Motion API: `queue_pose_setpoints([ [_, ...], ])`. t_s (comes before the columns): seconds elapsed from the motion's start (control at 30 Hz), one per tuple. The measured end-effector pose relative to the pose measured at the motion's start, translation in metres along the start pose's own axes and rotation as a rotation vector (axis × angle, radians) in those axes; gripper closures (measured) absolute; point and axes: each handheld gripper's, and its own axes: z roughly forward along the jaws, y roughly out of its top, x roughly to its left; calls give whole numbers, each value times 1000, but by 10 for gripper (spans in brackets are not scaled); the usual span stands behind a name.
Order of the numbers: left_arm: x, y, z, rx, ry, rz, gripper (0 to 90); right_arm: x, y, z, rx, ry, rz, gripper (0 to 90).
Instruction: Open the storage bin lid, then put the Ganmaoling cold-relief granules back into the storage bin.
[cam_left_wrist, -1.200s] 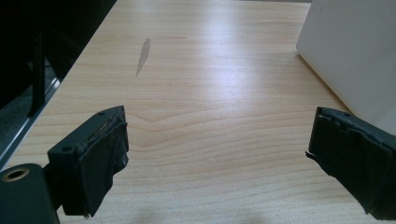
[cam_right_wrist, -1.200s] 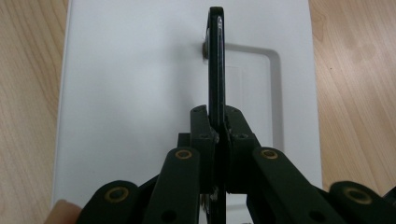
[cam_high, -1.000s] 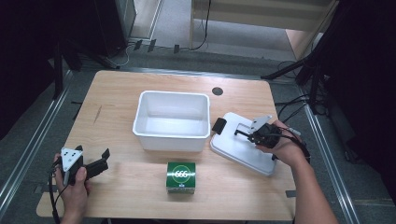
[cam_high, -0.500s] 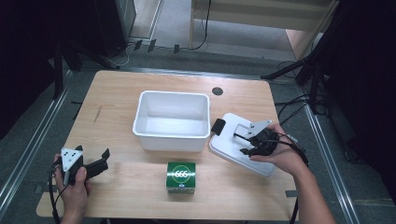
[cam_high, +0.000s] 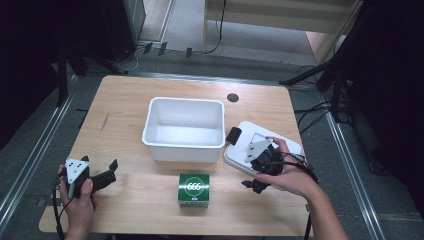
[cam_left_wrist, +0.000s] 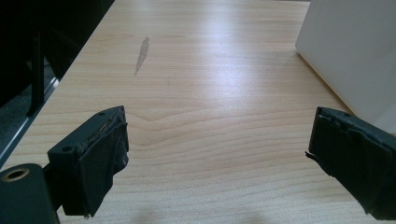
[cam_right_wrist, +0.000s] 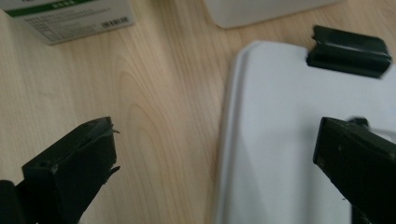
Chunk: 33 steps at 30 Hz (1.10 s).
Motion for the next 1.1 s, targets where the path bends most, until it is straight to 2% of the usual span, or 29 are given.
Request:
queue_pose_setpoints([
  [0.33,1,0,1,4,-2,-3,55,28,34,21,-33,66,-77,0],
  [0.6,1,1,1,3,-4,-11,55,44,55,31,-49,102,-118,0],
  [1.1,1,1,2,8,0,-1,55,65,77,39,-46,156,-174,0],
])
